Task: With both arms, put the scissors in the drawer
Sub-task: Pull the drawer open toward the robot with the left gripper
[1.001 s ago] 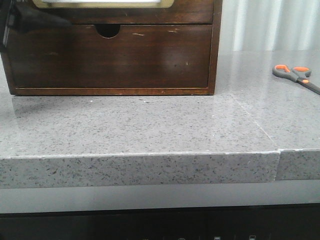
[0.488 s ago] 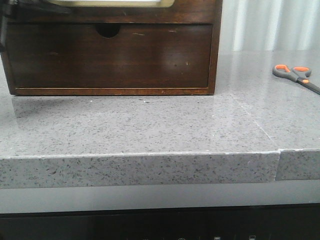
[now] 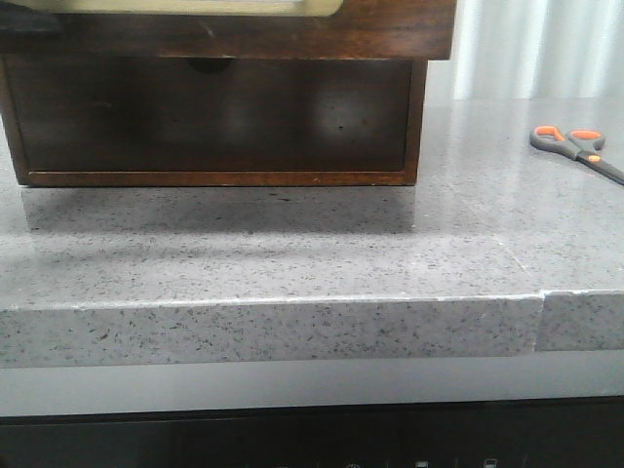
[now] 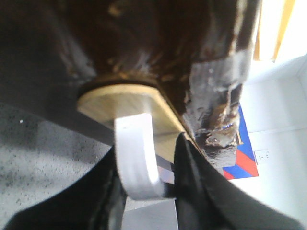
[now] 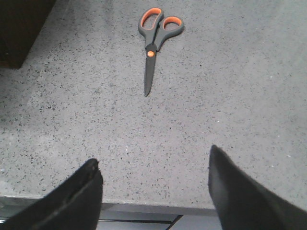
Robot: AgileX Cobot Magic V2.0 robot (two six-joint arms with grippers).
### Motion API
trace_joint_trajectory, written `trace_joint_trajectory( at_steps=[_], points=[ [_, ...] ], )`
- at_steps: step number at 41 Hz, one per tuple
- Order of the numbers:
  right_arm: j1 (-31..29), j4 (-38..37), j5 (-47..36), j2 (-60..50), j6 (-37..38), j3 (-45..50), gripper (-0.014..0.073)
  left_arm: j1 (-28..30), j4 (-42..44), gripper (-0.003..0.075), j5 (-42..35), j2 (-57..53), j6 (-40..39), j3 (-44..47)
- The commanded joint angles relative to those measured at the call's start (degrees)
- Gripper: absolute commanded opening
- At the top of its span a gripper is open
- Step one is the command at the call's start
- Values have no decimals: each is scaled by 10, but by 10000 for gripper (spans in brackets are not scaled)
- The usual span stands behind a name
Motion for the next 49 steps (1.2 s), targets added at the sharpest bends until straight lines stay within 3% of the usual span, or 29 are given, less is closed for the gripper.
trace_joint_trajectory(
  at_steps=[1, 5, 11, 13, 25, 31, 39, 45, 49],
  points=[
    [-2, -6, -38, 5, -5, -19, 499, -4, -12, 130, 57, -29, 39, -3],
    [-2, -6, -38, 5, -5, -19, 499, -4, -10, 221, 57, -27, 39, -3],
    [-2, -6, -38, 5, -5, -19, 499, -4, -7, 475, 57, -27, 39, -3],
    [-2, -6, -38, 5, -5, -19, 499, -4, -2, 509, 57, -27, 39, -3],
    [-2, -6, -38, 5, -5, -19, 499, -4, 119, 513, 57, -67, 36, -3],
    [-2, -6, -38, 5, -5, -19, 499, -4, 203, 513, 42, -135, -18, -3],
    [-2, -6, -38, 5, -5, -19, 499, -4, 448, 513, 12, -244, -192, -22],
    [-2, -6, -38, 5, -5, -19, 499, -4, 735, 513, 27, -315, -345, -85],
    [-2, -6, -38, 5, -5, -19, 499, -4, 876, 513, 48, -340, -395, -134]
  ],
)
